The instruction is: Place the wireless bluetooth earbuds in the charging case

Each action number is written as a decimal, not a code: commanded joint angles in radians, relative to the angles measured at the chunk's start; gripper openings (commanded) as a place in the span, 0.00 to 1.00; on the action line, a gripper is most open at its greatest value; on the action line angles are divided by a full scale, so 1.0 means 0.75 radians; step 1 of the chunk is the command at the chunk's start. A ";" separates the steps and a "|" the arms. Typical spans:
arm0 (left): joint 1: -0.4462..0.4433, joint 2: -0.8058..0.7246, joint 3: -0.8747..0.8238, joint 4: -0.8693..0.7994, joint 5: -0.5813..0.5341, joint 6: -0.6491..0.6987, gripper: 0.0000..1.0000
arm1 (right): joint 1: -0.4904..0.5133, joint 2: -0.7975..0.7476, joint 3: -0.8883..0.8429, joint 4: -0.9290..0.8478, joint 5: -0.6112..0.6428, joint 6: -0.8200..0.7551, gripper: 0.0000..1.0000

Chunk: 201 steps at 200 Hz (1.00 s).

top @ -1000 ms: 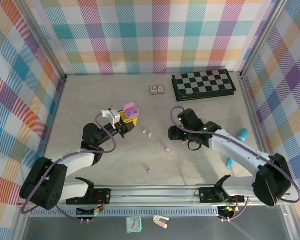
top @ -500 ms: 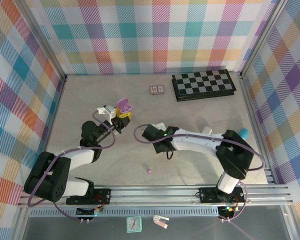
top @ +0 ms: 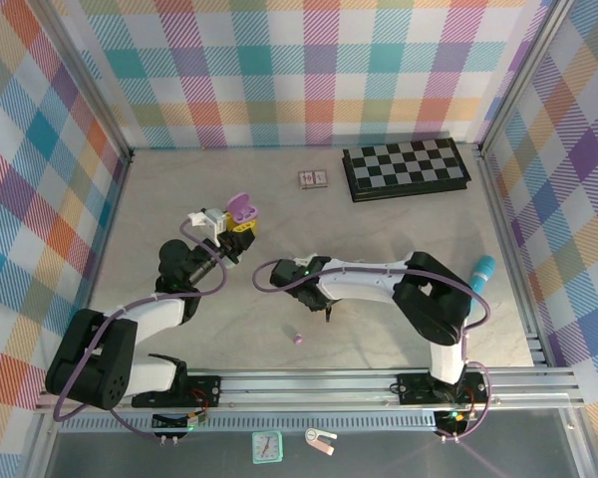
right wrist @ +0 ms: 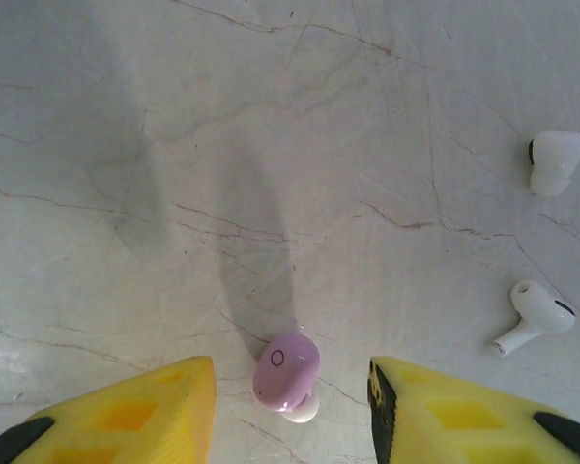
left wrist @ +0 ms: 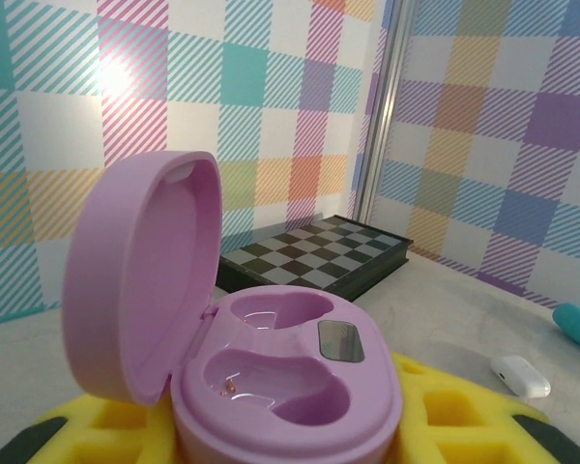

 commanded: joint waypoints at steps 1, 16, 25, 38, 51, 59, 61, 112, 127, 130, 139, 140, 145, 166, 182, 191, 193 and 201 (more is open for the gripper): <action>0.014 -0.026 0.038 0.017 0.004 0.020 0.30 | 0.000 0.029 0.032 -0.037 0.029 -0.020 0.42; 0.014 -0.028 0.039 0.010 0.002 0.025 0.30 | -0.001 0.047 0.039 -0.044 0.035 -0.023 0.39; 0.014 -0.030 0.040 0.004 0.002 0.026 0.30 | 0.000 0.056 0.043 -0.050 0.037 -0.025 0.39; 0.014 -0.032 0.044 -0.002 0.005 0.028 0.30 | -0.001 0.068 0.044 -0.055 0.038 -0.024 0.38; 0.014 -0.032 0.045 -0.004 0.006 0.029 0.30 | -0.002 0.078 0.046 -0.061 0.037 -0.026 0.38; 0.014 -0.032 0.046 -0.006 0.007 0.028 0.30 | -0.001 0.083 0.046 -0.059 0.037 -0.026 0.38; 0.014 -0.031 0.046 -0.007 0.006 0.028 0.30 | -0.001 0.085 0.046 -0.061 0.038 -0.026 0.38; 0.014 -0.029 0.049 -0.007 0.012 0.031 0.30 | -0.001 0.116 0.068 -0.111 0.064 0.000 0.34; 0.013 -0.030 0.048 -0.012 0.013 0.033 0.30 | -0.001 0.118 0.073 -0.140 0.075 0.015 0.33; 0.014 -0.029 0.049 -0.013 0.013 0.034 0.30 | -0.002 0.115 0.073 -0.144 0.078 0.020 0.33; 0.014 -0.030 0.048 -0.013 0.014 0.032 0.30 | -0.001 0.113 0.072 -0.156 0.082 0.027 0.33; 0.014 -0.030 0.049 -0.012 0.015 0.032 0.30 | 0.000 0.112 0.071 -0.158 0.083 0.026 0.33; 0.014 -0.028 0.049 -0.012 0.016 0.033 0.30 | -0.001 0.110 0.070 -0.163 0.086 0.031 0.33; 0.014 -0.027 0.048 -0.010 0.020 0.033 0.30 | -0.002 0.100 0.069 -0.186 0.098 0.047 0.33; 0.014 -0.033 0.048 -0.010 0.015 0.032 0.30 | -0.001 0.100 0.070 -0.199 0.103 0.056 0.32; 0.014 -0.038 0.049 -0.015 0.014 0.033 0.30 | 0.000 0.098 0.063 -0.185 0.103 0.052 0.32; 0.014 -0.038 0.048 -0.016 0.014 0.033 0.30 | -0.001 0.097 0.061 -0.180 0.103 0.052 0.32; 0.014 -0.039 0.048 -0.018 0.015 0.033 0.30 | 0.000 0.100 0.056 -0.169 0.103 0.047 0.32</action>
